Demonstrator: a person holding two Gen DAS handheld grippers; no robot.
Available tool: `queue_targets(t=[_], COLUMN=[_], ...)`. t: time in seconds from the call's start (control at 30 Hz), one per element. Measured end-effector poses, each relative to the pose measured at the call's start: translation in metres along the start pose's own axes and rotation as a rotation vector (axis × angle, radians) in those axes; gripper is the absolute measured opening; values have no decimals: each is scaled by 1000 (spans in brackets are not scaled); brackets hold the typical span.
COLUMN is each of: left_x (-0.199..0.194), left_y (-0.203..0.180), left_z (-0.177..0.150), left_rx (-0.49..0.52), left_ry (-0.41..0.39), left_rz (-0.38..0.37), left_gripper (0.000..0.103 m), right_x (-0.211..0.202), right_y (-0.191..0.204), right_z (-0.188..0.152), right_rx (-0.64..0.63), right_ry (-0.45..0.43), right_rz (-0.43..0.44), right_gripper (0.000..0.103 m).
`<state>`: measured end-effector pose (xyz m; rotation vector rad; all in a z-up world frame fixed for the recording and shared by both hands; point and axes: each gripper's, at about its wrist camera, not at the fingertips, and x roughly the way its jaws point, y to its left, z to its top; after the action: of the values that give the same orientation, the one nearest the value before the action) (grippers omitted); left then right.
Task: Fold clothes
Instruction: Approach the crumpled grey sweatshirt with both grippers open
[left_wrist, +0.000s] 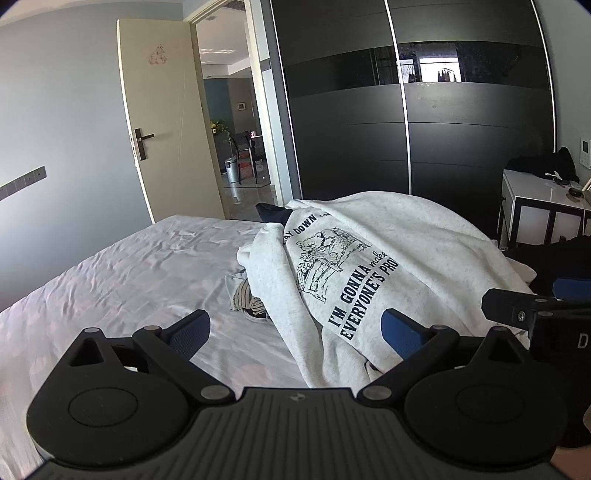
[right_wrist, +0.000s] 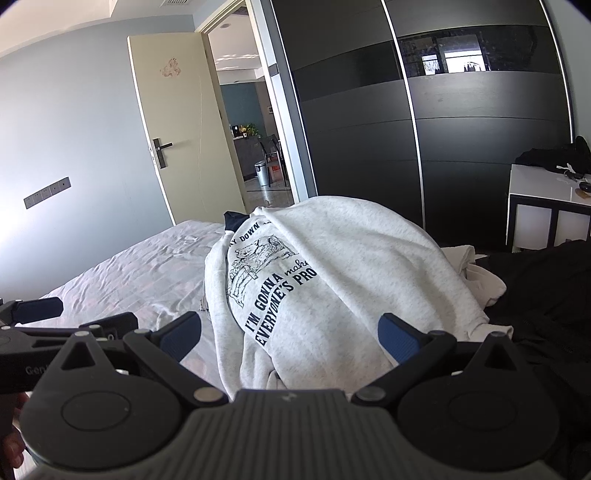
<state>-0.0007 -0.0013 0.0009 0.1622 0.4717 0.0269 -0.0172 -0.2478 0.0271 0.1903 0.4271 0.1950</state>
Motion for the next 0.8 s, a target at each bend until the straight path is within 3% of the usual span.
queue_targets(t=[0.8], left_x=[1], left_y=[9], left_z=[-5], left_rx=[-20], left_ry=[25], left_rz=[3], left_gripper=[103], right_x=[0], right_y=[5], right_z=[-3], right_rx=[-30], right_ry=[-8], right_rz=[14], right_gripper=[103])
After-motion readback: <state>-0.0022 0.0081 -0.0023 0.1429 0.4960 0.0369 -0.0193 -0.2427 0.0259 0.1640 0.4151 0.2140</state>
